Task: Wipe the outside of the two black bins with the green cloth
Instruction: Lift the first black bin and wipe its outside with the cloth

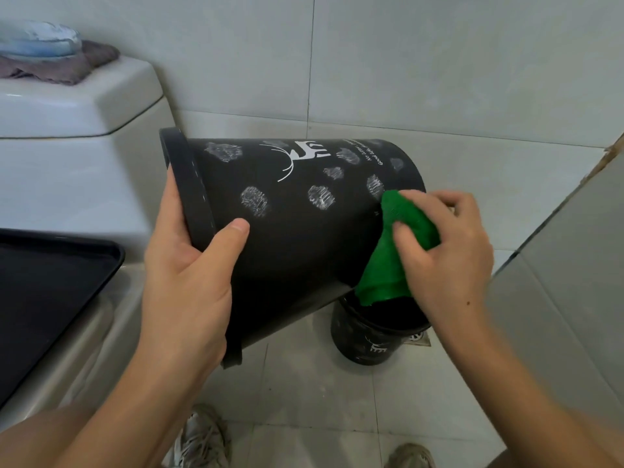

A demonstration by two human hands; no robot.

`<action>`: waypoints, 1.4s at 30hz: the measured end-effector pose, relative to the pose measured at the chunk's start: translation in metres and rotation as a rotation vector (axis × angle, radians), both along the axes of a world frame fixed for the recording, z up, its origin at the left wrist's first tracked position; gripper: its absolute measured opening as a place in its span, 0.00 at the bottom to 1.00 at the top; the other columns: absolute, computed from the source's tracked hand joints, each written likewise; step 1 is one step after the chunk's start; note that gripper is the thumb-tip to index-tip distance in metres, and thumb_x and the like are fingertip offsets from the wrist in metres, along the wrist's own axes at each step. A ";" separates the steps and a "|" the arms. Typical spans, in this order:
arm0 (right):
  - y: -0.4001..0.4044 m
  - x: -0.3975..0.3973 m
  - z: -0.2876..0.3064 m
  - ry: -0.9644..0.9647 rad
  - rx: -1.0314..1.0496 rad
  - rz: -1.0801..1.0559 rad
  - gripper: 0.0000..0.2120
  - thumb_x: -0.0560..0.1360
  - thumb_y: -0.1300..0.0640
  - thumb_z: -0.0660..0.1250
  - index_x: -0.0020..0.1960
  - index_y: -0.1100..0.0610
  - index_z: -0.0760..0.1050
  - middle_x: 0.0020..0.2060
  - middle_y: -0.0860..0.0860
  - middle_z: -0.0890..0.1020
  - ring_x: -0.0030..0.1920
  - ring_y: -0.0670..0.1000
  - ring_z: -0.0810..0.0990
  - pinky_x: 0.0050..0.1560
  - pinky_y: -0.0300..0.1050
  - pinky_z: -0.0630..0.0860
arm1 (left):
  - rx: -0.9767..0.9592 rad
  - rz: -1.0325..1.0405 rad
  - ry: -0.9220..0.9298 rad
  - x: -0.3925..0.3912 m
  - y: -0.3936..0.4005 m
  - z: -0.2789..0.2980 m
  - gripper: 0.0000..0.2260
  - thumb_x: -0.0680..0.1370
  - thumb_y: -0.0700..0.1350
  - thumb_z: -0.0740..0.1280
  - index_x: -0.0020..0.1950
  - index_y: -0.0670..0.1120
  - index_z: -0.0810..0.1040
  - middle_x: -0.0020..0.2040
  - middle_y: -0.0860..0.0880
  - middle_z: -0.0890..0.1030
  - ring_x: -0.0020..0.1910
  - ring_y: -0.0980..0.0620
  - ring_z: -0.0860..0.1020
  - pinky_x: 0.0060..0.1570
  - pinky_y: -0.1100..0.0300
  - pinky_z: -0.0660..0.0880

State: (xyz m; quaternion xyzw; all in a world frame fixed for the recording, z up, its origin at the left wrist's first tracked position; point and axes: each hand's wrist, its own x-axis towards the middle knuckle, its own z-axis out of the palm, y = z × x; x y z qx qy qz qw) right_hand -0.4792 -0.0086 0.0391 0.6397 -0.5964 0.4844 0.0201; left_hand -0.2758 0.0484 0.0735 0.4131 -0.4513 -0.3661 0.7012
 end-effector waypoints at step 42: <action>0.007 -0.026 0.008 -0.067 -0.157 -0.017 0.16 0.70 0.55 0.68 0.57 0.53 0.82 0.52 0.46 0.73 0.47 0.37 0.70 0.49 0.20 0.64 | -0.052 -0.020 -0.059 0.043 -0.012 -0.012 0.17 0.79 0.37 0.62 0.61 0.56 0.77 0.55 0.57 0.84 0.57 0.53 0.81 0.54 0.57 0.80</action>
